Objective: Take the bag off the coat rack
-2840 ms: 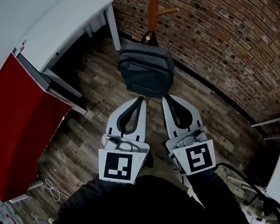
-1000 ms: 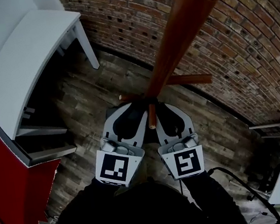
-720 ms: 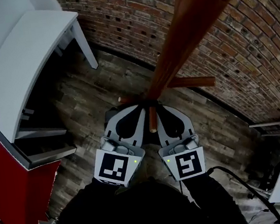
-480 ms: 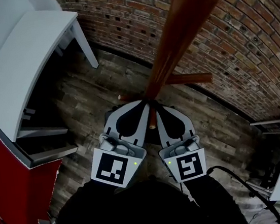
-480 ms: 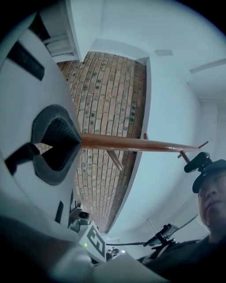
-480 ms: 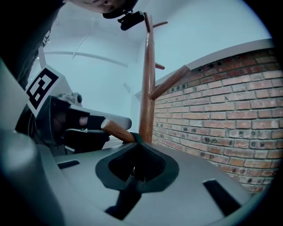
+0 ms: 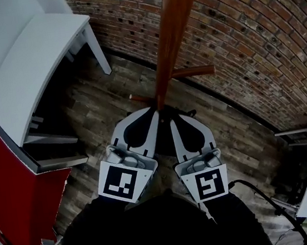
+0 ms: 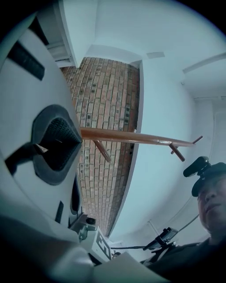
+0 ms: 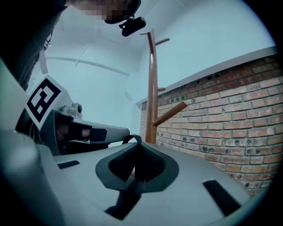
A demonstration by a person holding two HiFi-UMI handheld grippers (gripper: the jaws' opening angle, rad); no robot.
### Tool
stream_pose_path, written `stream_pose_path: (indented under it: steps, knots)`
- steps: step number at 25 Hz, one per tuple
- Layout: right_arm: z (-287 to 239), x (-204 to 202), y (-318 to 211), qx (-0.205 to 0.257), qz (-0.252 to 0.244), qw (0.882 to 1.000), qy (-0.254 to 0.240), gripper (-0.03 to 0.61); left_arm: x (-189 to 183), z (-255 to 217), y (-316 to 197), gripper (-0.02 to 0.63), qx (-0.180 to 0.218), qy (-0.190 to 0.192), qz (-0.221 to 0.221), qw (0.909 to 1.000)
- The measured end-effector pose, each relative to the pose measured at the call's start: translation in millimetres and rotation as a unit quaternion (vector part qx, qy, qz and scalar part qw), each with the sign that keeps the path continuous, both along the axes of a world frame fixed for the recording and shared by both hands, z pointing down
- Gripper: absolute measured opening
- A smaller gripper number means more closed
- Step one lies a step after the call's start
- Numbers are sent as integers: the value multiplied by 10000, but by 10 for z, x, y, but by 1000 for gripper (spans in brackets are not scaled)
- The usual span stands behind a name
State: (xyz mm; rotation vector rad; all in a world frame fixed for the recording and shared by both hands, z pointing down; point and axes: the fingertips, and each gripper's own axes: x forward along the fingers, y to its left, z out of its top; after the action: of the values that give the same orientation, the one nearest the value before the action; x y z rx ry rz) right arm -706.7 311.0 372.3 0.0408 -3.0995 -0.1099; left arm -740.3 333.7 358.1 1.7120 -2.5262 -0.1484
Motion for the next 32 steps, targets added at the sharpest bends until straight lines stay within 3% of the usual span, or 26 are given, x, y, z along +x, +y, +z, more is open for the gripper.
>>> stream_pose_path:
  steps: [10, 16, 25, 32]
  knots:
    - [-391, 648, 212, -13, 17, 9994, -342, 21, 645, -344, 261, 6, 15, -308, -53, 9995]
    - [-590, 1203, 309, 18, 156, 9988, -460, 22, 1220, -484, 395, 6, 64, -403, 72, 9991]
    - [-790, 2209, 306, 91, 740, 9959, -513, 21, 2232, -652, 337, 6, 146, -479, 752, 9959]
    - [-873, 3106, 106, 225, 1595, 9852, -592, 21, 3091, -742, 79, 6, 288, -583, 1616, 9847]
